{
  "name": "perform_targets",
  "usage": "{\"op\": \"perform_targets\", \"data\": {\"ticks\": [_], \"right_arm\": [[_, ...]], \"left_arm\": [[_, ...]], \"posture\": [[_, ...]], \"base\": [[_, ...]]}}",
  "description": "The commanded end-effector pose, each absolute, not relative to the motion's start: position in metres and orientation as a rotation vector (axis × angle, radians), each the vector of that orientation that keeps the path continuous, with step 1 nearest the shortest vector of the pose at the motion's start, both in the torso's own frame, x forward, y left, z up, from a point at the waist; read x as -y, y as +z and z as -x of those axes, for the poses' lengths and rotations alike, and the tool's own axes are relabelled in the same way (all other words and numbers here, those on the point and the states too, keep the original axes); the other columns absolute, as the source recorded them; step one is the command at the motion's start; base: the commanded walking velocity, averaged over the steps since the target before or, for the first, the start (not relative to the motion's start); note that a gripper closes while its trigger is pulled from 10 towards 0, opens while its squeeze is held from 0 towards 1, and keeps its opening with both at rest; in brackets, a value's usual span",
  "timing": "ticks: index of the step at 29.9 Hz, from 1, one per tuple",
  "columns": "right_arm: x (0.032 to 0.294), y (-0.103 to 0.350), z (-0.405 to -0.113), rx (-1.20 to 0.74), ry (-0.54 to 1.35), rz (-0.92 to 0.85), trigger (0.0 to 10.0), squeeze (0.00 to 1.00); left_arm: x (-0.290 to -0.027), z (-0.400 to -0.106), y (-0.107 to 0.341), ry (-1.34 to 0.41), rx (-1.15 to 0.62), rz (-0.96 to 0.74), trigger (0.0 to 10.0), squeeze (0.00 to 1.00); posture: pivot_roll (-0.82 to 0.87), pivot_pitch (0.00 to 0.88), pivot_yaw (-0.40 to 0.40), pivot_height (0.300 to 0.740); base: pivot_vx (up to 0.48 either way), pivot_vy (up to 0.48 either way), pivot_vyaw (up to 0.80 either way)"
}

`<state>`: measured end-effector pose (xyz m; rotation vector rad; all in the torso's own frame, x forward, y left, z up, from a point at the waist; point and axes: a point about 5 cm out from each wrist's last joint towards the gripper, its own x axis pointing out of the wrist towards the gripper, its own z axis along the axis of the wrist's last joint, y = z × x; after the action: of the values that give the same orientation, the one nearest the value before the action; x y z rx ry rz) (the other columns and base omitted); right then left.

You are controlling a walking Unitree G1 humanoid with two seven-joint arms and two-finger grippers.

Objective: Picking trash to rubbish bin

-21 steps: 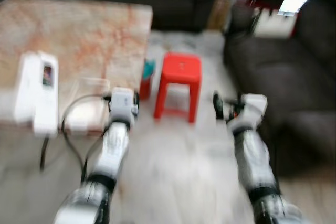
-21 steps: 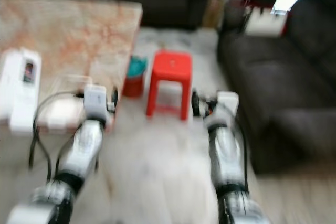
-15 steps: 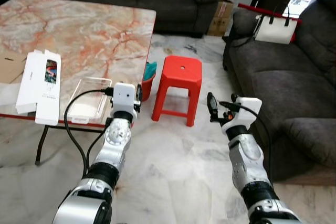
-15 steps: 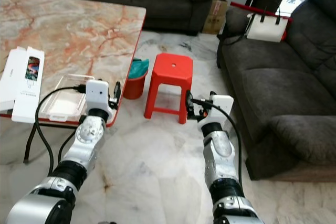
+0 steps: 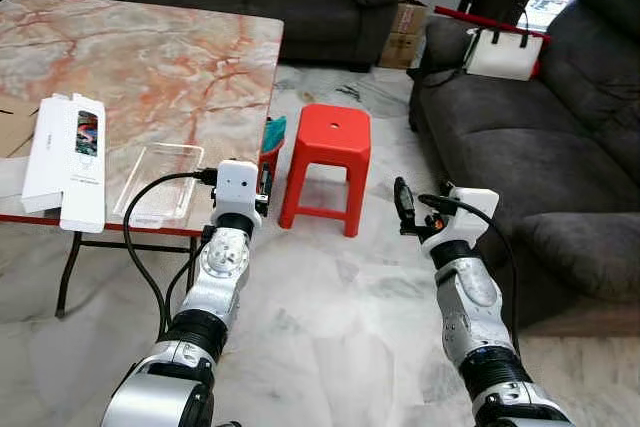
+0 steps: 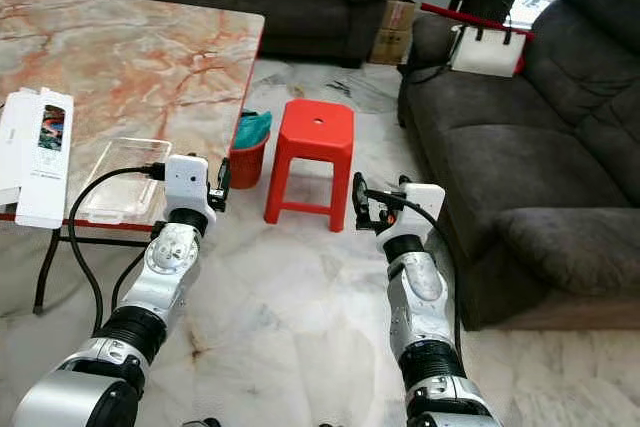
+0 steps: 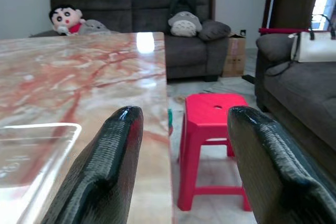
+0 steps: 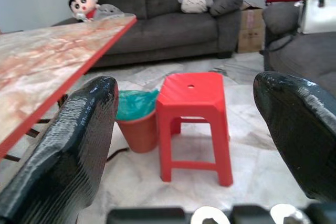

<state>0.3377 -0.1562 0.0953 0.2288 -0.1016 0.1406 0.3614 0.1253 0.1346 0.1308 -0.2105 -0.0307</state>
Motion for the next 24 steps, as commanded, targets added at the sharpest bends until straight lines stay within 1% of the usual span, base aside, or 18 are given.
{"op": "perform_targets", "data": {"ticks": [1, 24], "right_arm": [[0.163, 0.0986, -0.3371, 0.124, 0.122, -0.225, 10.0, 0.0], [0.1589, 0.0963, -0.336, 0.118, 0.123, -0.238, 10.0, 0.0]], "left_arm": [[-0.1224, -0.3608, 0.1318, -0.047, 0.195, -0.128, 10.0, 0.0], [-0.1266, -0.3614, 0.1334, -0.039, 0.195, -0.139, 10.0, 0.0]], "posture": [[0.06, 0.096, -0.128, 0.74], [0.06, 0.101, -0.118, 0.74]], "base": [[0.0, 0.0, 0.0], [0.0, 0.0, 0.0]]}}
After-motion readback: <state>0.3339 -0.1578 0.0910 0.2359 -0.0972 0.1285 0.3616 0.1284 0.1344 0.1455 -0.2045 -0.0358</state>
